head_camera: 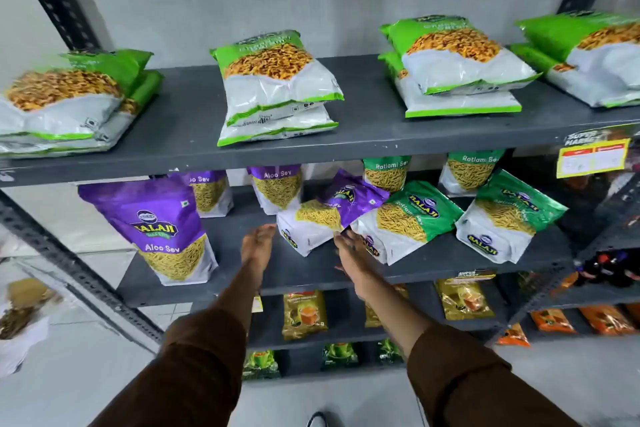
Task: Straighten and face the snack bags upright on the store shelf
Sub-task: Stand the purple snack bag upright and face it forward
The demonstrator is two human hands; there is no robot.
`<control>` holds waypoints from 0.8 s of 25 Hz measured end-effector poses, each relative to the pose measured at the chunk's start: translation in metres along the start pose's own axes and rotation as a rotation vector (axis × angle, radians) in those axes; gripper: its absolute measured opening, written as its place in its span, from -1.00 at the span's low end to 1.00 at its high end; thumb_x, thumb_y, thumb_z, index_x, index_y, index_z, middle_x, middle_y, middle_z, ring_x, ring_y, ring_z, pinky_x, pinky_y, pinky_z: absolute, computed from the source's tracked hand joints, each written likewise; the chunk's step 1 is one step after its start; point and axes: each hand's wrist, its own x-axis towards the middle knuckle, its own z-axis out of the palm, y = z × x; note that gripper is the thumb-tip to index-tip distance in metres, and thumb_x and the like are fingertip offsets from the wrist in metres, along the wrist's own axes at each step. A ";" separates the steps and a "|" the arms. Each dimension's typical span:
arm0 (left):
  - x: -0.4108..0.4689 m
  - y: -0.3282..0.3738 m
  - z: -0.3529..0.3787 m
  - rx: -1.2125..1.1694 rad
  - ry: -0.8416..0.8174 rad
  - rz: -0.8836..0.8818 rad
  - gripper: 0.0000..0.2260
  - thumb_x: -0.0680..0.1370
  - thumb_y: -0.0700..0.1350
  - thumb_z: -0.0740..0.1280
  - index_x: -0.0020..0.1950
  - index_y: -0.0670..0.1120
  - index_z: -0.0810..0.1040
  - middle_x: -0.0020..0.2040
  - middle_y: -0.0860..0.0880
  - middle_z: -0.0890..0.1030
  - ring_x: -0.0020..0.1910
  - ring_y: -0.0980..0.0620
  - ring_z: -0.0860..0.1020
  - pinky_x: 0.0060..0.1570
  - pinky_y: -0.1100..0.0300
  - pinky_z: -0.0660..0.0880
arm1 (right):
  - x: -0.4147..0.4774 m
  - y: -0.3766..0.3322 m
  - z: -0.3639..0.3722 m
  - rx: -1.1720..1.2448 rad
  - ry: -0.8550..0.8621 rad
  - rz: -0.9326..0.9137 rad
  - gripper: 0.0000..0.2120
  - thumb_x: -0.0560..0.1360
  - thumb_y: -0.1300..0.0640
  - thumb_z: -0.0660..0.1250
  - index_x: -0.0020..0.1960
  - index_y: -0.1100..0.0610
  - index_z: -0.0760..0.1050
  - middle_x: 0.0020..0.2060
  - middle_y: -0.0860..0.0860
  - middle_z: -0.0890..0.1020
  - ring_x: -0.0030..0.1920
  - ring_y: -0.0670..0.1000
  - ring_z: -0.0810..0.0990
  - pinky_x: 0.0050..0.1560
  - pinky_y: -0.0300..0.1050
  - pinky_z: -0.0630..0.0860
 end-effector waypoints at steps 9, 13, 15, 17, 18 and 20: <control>0.113 -0.018 0.046 -0.044 -0.279 -0.217 -0.63 0.58 0.03 0.26 0.26 -0.19 0.53 0.15 -0.19 0.57 0.02 0.00 0.45 0.02 0.15 0.33 | 0.058 0.005 0.056 0.222 0.118 0.212 -0.53 0.55 0.02 0.34 0.39 0.07 0.26 0.13 0.01 0.47 0.14 0.11 0.51 0.07 0.19 0.58; 0.121 -0.034 0.046 -0.124 -0.276 -0.291 -0.65 0.42 -0.02 0.42 0.10 -0.21 0.61 -0.16 -0.13 0.58 -0.24 -0.04 0.50 -0.20 0.14 0.42 | 0.083 0.034 0.064 0.251 0.138 0.139 -0.38 0.36 -0.09 0.47 0.31 0.04 0.29 0.11 0.18 0.60 0.04 0.15 0.58 0.16 0.34 0.56; 0.112 -0.044 0.035 -0.170 -0.271 -0.291 -0.71 0.35 -0.07 0.43 0.01 -0.18 0.62 -0.26 -0.07 0.55 -0.32 0.00 0.48 -0.30 0.19 0.44 | 0.103 0.075 0.064 0.237 0.111 0.101 -0.25 0.24 -0.13 0.51 0.32 0.04 0.29 0.08 0.33 0.59 -0.07 0.15 0.58 0.03 0.23 0.63; 0.095 -0.057 0.021 -0.185 -0.270 -0.284 -0.72 0.38 -0.13 0.42 0.06 -0.18 0.60 -0.23 -0.07 0.57 -0.30 0.01 0.52 -0.34 0.21 0.47 | 0.081 0.075 0.060 0.267 0.060 0.073 -0.30 0.28 -0.04 0.52 0.32 0.07 0.31 0.02 0.26 0.57 -0.17 0.09 0.55 -0.09 -0.02 0.55; 0.086 -0.063 0.014 -0.188 -0.280 -0.281 -0.69 0.39 -0.15 0.41 0.11 -0.19 0.59 -0.20 -0.07 0.59 -0.29 0.00 0.54 -0.38 0.22 0.49 | 0.052 0.054 0.057 0.255 0.064 0.055 -0.37 0.34 0.04 0.50 0.33 0.07 0.32 0.03 0.21 0.58 -0.16 0.08 0.56 -0.06 -0.01 0.53; 0.059 -0.070 -0.003 -0.193 -0.321 -0.283 -0.73 0.44 -0.21 0.39 0.13 -0.22 0.60 -0.16 -0.08 0.62 -0.30 0.03 0.59 -0.42 0.26 0.55 | 0.015 0.043 0.048 0.201 0.012 0.028 -0.49 0.47 0.23 0.41 0.36 0.03 0.34 0.08 0.05 0.63 -0.04 0.00 0.60 0.09 0.03 0.53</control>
